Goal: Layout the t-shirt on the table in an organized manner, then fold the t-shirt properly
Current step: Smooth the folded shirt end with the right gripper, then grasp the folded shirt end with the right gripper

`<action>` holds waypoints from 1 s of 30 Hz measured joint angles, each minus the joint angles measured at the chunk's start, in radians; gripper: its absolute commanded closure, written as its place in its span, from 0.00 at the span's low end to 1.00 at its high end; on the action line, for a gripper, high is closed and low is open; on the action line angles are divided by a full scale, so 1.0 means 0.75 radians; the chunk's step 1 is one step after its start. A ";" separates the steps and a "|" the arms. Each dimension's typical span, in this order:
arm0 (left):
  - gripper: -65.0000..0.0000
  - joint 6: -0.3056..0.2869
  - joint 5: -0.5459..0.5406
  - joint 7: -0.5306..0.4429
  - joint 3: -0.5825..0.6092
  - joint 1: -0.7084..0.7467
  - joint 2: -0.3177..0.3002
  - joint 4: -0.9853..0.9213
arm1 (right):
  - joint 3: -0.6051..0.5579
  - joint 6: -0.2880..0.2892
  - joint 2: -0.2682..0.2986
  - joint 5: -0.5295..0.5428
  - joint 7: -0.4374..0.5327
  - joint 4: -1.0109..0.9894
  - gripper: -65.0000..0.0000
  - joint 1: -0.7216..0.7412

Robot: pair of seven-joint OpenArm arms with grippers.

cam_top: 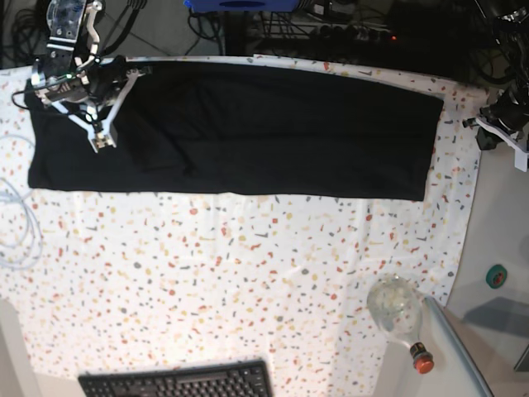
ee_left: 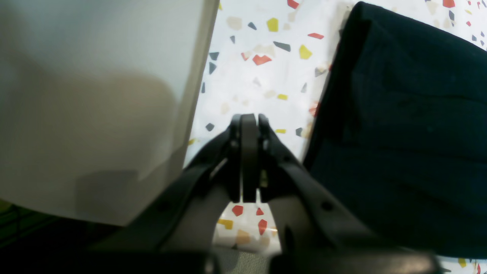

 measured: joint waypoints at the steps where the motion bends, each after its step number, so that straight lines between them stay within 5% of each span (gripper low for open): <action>1: 1.00 0.001 0.000 -0.001 -0.001 0.000 0.000 0.000 | 0.000 -0.001 0.000 -0.001 0.000 -0.010 1.00 0.008; 9: 1.00 0.000 0.000 0.001 0.000 0.000 -0.001 0.000 | -0.068 -0.007 -0.020 -0.021 -0.100 0.281 1.00 0.031; 13: 1.00 0.000 0.000 0.000 0.003 0.001 0.001 0.000 | -0.247 -0.002 -0.028 0.011 -0.095 0.198 1.00 0.098; 19: 1.00 0.000 -0.001 -0.001 0.000 0.007 0.001 0.000 | -0.266 -0.012 -0.028 -0.005 -0.068 -0.127 1.00 0.226; 26: 1.00 0.001 0.001 0.000 -0.001 0.011 0.000 0.000 | -0.265 -0.012 -0.025 -0.003 -0.138 0.127 1.00 0.249; 30: 1.00 0.000 0.000 0.000 -0.002 0.011 0.001 0.000 | -0.264 -0.012 -0.009 0.000 -0.124 0.015 1.00 0.318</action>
